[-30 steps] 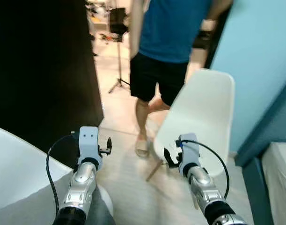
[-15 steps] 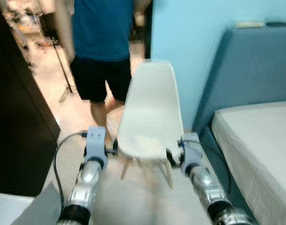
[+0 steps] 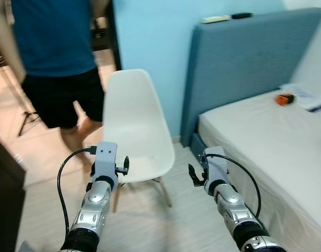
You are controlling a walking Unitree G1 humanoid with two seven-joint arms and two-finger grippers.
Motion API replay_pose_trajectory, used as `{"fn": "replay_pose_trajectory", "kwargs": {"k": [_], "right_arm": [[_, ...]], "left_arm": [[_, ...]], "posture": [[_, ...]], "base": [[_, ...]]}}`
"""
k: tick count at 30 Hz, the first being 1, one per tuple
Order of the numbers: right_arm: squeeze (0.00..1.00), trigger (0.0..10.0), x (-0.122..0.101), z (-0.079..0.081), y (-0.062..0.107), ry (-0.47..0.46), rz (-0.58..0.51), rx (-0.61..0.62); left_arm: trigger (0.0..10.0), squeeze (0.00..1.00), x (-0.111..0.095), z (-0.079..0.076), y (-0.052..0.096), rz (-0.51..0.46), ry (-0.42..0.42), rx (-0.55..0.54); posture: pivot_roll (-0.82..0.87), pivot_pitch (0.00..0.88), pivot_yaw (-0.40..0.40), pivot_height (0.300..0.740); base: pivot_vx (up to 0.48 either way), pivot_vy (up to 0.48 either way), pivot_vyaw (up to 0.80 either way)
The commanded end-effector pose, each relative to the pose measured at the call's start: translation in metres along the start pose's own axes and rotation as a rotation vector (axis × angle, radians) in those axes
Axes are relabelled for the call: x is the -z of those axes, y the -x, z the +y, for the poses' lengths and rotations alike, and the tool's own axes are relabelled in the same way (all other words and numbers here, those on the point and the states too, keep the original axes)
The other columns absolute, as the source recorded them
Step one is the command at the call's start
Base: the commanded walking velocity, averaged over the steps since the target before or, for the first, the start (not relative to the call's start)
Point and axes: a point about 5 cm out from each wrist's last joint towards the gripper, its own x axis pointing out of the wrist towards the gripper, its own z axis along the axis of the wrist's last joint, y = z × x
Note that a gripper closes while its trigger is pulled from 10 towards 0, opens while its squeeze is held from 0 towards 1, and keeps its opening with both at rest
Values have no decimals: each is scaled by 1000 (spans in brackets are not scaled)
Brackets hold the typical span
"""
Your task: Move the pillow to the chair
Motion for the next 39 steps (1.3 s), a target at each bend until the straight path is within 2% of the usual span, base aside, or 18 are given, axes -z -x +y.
{"fn": "replay_pose_trajectory", "kwargs": {"k": [1,8,15,22,29,31,39], "right_arm": [[0,10000,4,4,1,-3,17,-7],[0,10000,4,2,1,3,14,1],[0,10000,0,7,-2,61,11,-62],[0,10000,-2,10,-2,88,3,-104],[0,10000,-1,13,-2,82,4,-108],[0,10000,-1,10,-2,51,0,-80],[0,10000,-2,7,-1,37,-12,-61]], "left_arm": [[10000,0,12,9,3,53,-22,-39],[10000,0,20,12,7,83,-14,-55],[10000,0,17,9,8,75,-13,-70],[10000,0,19,14,12,70,-15,-109],[10000,0,19,15,14,55,-2,-128],[10000,0,18,14,14,58,37,-133],[10000,0,16,12,12,51,43,-135]], "posture": [[-68,0,21,740],[-74,0,13,740],[-61,0,-28,740],[-62,0,-51,740],[-60,6,-63,740],[-67,4,-47,740],[-77,12,-36,740]], "base": [[0,0,-800],[0,0,-800],[0,0,-800],[0,0,-800],[0,0,-800],[0,0,-800],[0,0,-800]]}}
